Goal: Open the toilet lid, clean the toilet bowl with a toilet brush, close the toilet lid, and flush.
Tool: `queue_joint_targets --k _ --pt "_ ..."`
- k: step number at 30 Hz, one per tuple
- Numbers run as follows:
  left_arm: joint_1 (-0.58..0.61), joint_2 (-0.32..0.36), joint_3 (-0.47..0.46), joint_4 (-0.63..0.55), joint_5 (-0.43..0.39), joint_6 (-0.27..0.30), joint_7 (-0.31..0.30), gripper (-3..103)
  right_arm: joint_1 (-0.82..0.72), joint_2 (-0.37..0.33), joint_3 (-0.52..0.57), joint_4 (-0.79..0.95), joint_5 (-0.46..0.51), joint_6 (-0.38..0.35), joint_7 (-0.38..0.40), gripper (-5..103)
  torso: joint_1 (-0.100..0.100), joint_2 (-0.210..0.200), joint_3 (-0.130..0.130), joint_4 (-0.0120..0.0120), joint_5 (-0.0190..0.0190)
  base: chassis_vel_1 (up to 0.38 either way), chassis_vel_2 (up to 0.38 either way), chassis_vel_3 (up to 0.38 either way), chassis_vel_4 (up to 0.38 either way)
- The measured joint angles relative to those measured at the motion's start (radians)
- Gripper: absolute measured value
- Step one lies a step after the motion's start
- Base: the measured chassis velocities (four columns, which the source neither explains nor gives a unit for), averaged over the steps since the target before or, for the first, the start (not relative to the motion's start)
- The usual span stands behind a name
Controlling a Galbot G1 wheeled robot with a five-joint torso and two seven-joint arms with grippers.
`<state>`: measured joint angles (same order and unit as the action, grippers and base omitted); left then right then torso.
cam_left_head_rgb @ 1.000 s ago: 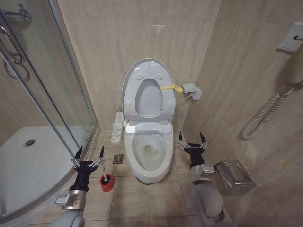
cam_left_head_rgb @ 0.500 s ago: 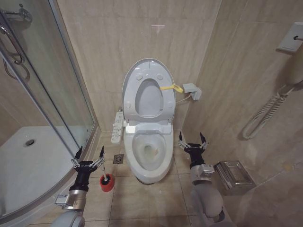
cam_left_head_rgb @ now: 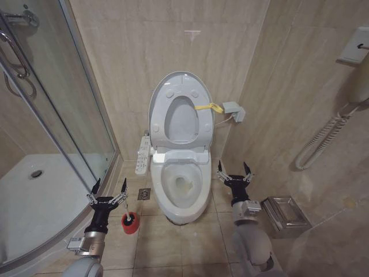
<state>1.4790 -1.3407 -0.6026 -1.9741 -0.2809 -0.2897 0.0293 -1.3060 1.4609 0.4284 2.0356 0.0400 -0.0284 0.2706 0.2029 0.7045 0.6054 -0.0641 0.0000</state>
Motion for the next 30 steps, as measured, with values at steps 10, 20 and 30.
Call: queue_joint_targets --k 10,20,30 --pt "0.000 0.000 0.000 0.000 0.000 0.000 0.000 100 0.000 0.000 0.000 0.000 0.000 0.000 0.000 100 0.000 0.000 0.000 0.0000 0.0000 0.000 0.000 0.000 0.000" --pt "0.000 0.000 0.000 0.000 0.000 0.000 0.000 100 0.000 0.000 0.000 0.000 0.000 0.000 0.000 100 0.000 0.000 0.000 0.0000 0.0000 0.000 0.000 0.000 0.000" --pt "0.000 0.000 0.000 0.000 0.000 0.000 0.000 100 0.000 0.000 0.000 0.000 0.000 0.000 0.000 100 0.000 0.000 0.000 0.0000 0.0000 0.000 0.000 0.000 0.000"
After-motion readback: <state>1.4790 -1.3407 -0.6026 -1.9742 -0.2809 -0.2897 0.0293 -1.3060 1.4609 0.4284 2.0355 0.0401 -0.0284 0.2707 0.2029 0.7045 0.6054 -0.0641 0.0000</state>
